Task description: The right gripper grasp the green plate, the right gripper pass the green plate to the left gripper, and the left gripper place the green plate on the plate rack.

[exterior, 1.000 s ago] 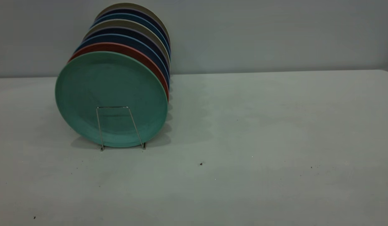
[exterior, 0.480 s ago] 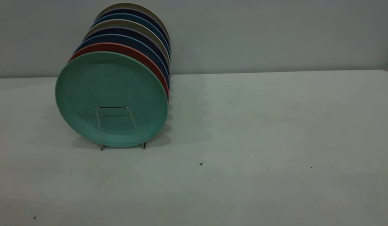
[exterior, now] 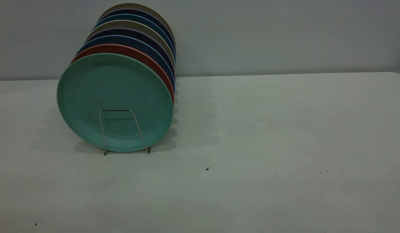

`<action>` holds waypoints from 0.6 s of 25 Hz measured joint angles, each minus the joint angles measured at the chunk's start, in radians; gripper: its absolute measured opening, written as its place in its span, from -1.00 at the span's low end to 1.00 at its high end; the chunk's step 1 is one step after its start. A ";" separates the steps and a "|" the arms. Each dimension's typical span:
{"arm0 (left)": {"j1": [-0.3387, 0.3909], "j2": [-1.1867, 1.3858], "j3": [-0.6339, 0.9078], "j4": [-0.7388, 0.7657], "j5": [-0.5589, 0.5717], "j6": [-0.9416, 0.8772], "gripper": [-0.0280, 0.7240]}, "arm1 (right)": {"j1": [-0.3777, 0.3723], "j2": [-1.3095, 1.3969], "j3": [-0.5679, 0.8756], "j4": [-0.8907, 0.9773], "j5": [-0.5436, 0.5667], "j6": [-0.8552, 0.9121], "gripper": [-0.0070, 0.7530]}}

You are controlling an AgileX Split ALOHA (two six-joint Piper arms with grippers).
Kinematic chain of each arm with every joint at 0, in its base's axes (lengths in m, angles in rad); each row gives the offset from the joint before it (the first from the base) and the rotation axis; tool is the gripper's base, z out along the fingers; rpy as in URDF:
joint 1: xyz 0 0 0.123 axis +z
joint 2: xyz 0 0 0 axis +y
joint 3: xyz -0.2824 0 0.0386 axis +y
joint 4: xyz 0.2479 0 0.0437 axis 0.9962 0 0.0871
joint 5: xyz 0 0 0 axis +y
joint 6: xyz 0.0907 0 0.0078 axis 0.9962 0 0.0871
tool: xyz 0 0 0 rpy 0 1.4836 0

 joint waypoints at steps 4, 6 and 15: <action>-0.004 -0.018 0.000 0.000 0.000 0.000 0.43 | -0.037 0.000 0.000 0.003 0.000 0.000 0.04; -0.011 -0.047 0.000 0.000 0.000 0.000 0.43 | -0.037 0.000 0.000 0.003 0.000 0.000 0.04; 0.043 -0.141 0.000 0.000 0.002 0.000 0.43 | -0.046 0.000 0.000 0.004 0.000 0.000 0.04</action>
